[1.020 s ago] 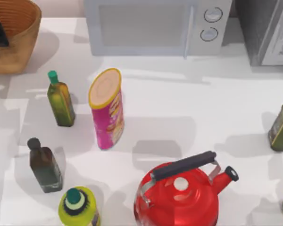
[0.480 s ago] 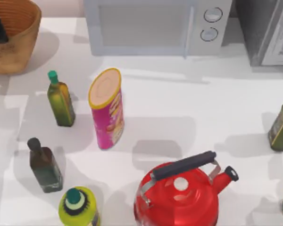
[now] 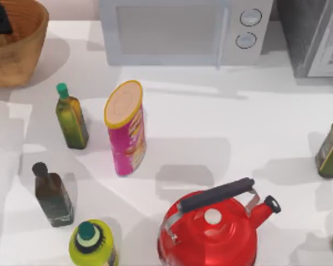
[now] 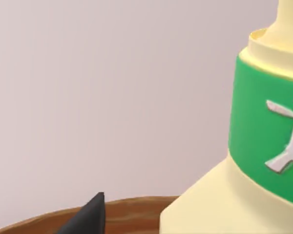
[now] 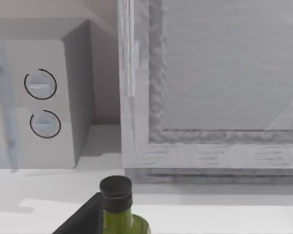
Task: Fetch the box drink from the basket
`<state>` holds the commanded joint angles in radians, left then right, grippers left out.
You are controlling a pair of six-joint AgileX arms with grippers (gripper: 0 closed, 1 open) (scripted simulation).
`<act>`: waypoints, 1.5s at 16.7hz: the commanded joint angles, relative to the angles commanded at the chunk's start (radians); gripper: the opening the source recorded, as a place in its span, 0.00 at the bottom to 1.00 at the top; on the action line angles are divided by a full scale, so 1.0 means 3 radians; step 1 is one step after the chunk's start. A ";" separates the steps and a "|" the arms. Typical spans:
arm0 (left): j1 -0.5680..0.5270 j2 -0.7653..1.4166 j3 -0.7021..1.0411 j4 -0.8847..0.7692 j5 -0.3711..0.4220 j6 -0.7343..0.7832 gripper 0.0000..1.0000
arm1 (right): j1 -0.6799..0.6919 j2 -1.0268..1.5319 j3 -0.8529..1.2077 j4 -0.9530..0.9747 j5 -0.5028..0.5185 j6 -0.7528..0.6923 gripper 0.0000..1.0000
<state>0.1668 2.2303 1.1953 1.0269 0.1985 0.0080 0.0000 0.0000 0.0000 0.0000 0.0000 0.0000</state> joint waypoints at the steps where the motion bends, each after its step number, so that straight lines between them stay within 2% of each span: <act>1: -0.0002 0.0009 0.0017 -0.0008 -0.0001 0.0000 1.00 | 0.0000 0.0000 0.0000 0.0000 0.0000 0.0000 1.00; 4: -0.0002 0.0009 0.0017 -0.0008 -0.0001 0.0000 1.00 | 0.0000 0.0000 0.0000 0.0000 0.0000 0.0000 1.00; 17: -0.0002 0.0009 0.0017 -0.0008 -0.0001 0.0000 0.02 | 0.0000 0.0000 0.0000 0.0000 0.0000 0.0000 1.00; 25: -0.0002 0.0009 0.0017 -0.0008 -0.0001 0.0000 0.00 | 0.0000 0.0000 0.0000 0.0000 0.0000 0.0000 1.00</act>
<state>0.1664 2.2331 1.2005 1.0246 0.1981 0.0080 0.0000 0.0000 0.0000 0.0000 0.0000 0.0000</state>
